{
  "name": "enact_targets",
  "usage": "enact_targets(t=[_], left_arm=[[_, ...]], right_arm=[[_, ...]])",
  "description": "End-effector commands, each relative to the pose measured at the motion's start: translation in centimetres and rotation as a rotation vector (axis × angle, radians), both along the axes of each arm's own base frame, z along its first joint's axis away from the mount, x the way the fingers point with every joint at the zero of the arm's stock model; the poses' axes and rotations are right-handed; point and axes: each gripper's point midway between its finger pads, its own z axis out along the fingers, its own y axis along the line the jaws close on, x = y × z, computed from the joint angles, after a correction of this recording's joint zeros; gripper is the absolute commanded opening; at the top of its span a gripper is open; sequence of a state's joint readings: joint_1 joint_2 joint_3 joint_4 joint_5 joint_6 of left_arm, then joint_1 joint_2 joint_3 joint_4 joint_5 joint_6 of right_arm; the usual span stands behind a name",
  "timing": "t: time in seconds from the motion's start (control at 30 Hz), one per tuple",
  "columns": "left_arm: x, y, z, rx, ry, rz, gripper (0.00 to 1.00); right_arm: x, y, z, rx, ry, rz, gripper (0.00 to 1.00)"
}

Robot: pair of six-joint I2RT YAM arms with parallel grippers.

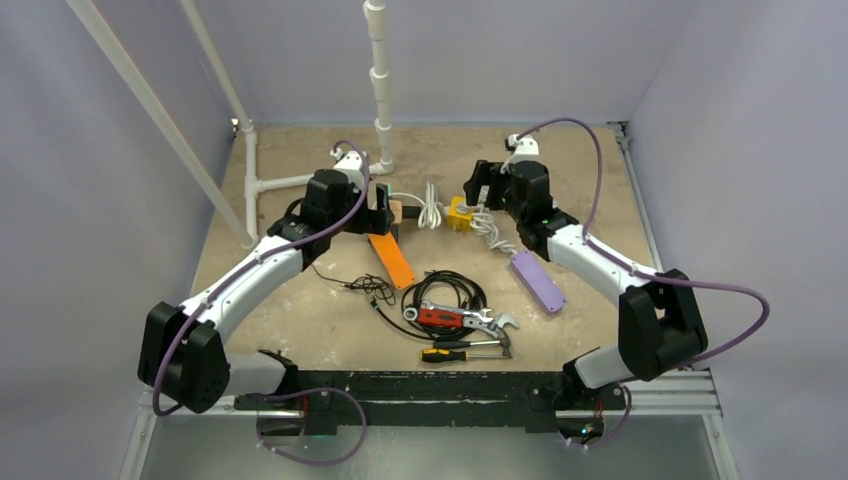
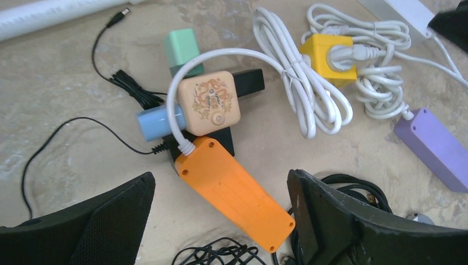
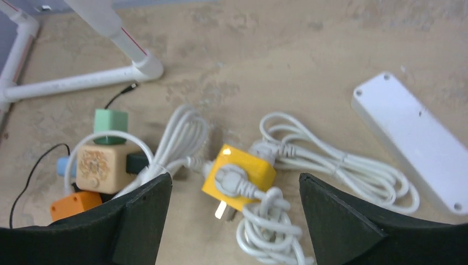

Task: Pull the plug off the socket
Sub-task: Move the socket to the center of the board.

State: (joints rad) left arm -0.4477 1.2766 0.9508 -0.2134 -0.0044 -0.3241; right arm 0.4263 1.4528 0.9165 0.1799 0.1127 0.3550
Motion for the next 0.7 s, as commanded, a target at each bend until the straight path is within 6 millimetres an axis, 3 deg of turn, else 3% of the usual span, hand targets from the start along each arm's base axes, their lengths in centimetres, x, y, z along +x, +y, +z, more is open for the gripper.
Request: enact_targets(t=[0.0,0.17,0.3,0.53,0.67], left_arm=[[0.0,-2.2,-0.5,-0.071,0.038,-0.067,0.90],[0.3,-2.7,-2.1,-0.074,0.090,-0.076,0.90],[0.5,-2.6,-2.3,-0.065,0.095,-0.072,0.89],[1.0,-1.6,-1.7,-0.029,0.066,-0.055,0.92],[2.5,0.1,-0.5,0.000,0.053,-0.042,0.95]], right_arm=[[1.3,1.0,1.4,-0.046,-0.042,0.056,0.88],[1.4,2.7,-0.2,-0.041,-0.021,0.138,0.87],[1.9,2.7,-2.6,-0.072,0.025,0.136,0.85],[1.6,2.8,-3.9,-0.081,0.046,0.153,0.83],[1.5,3.5,-4.9,-0.081,0.074,0.194,0.74]])
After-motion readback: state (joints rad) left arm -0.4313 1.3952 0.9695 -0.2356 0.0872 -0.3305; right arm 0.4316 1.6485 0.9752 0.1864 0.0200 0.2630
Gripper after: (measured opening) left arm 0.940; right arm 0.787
